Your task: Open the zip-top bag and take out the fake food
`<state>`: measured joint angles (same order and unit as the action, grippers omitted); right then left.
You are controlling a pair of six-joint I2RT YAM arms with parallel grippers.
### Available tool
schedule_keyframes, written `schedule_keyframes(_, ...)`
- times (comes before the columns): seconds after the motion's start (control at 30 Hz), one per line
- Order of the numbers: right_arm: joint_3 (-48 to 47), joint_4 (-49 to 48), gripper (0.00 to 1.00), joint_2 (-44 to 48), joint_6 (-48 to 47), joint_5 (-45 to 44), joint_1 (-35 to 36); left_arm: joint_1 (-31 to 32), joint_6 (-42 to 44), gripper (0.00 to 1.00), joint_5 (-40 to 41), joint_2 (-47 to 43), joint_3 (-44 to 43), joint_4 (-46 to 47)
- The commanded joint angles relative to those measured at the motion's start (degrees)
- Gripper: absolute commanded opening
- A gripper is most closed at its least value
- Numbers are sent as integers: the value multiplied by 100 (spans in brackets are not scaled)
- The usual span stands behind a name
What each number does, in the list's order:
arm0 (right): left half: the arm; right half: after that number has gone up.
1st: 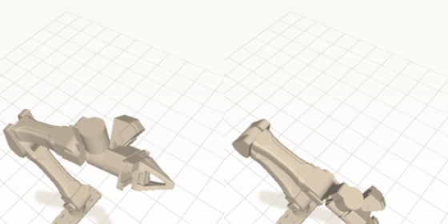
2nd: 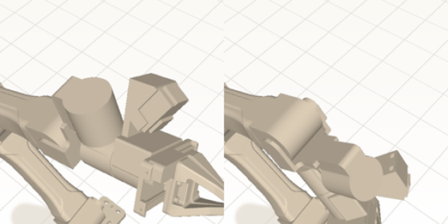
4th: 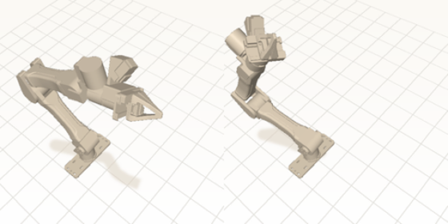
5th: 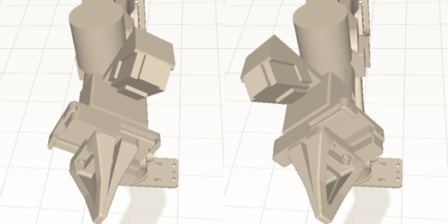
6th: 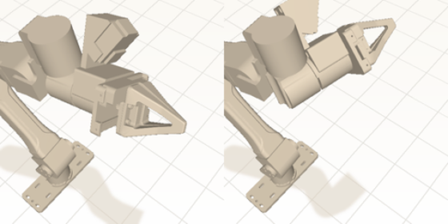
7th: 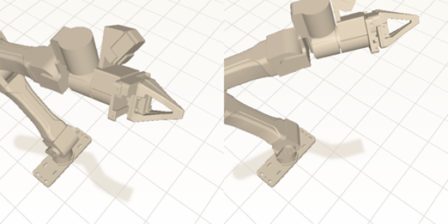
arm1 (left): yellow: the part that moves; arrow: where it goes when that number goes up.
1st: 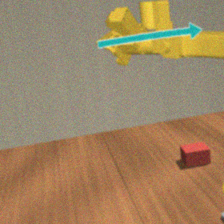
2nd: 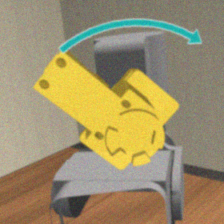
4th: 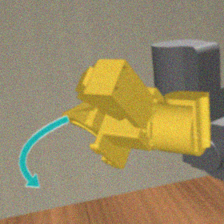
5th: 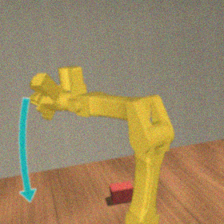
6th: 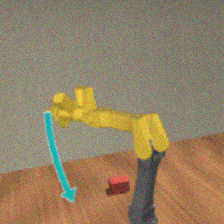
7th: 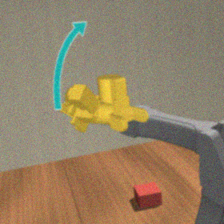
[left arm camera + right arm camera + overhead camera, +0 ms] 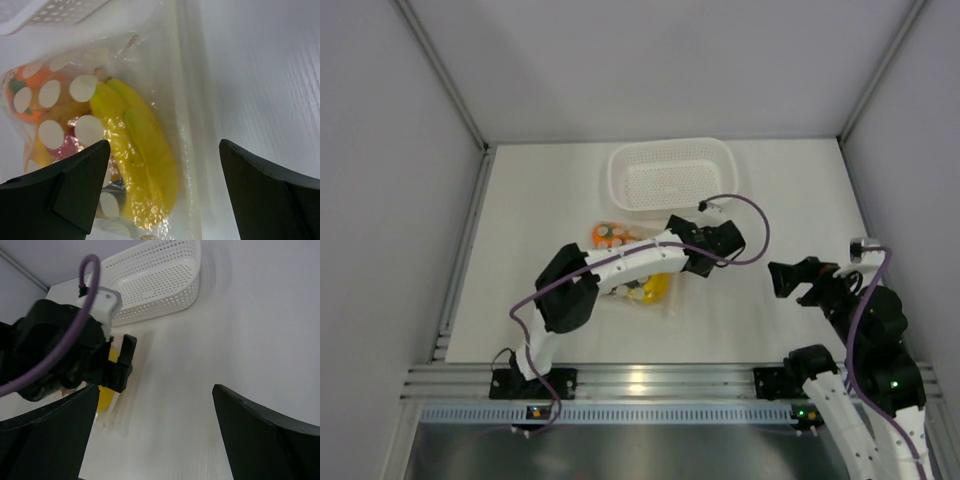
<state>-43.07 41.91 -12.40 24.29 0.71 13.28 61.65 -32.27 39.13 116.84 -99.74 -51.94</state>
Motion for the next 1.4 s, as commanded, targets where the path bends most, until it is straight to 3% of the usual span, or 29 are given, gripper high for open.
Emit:
schedule_keyframes(0.0,-167,10,100,177,76,61,-9,31,142,97,436,567,-501,-272)
schedule_keyframes(0.2,-158,63,99,238,31,43,-9,75,230,92,709,1297,-740,-518)
schedule_keyframes(0.33,-140,28,100,282,40,52,-9,75,309,77,841,1526,-696,-545)
schedule_keyframes(0.37,-123,28,100,282,58,52,-9,75,318,67,833,1605,-687,-536)
schedule_keyframes(0.47,-79,-7,99,317,67,70,-9,67,283,51,763,1710,-687,-527)
schedule_keyframes(0.57,-53,-16,99,344,67,70,-9,67,274,43,754,1816,-748,-519)
schedule_keyframes(0.67,-52,-16,99,361,67,70,-9,58,300,47,771,1895,-792,-519)
schedule_keyframes(0.7,-52,-25,99,379,67,70,-9,49,309,68,797,1904,-801,-527)
schedule_keyframes(0.73,-52,-16,99,370,67,70,-9,58,309,76,797,1904,-801,-536)
schedule_keyframes(0.83,-44,-25,99,397,67,78,-9,58,309,80,789,1808,-792,-527)
schedule_keyframes(1.13,0,-113,99,361,76,149,-18,119,775,78,1298,1930,-1012,-519)
schedule_keyframes(1.37,-26,-148,99,335,93,193,-9,155,907,55,1053,2141,-1320,-484)
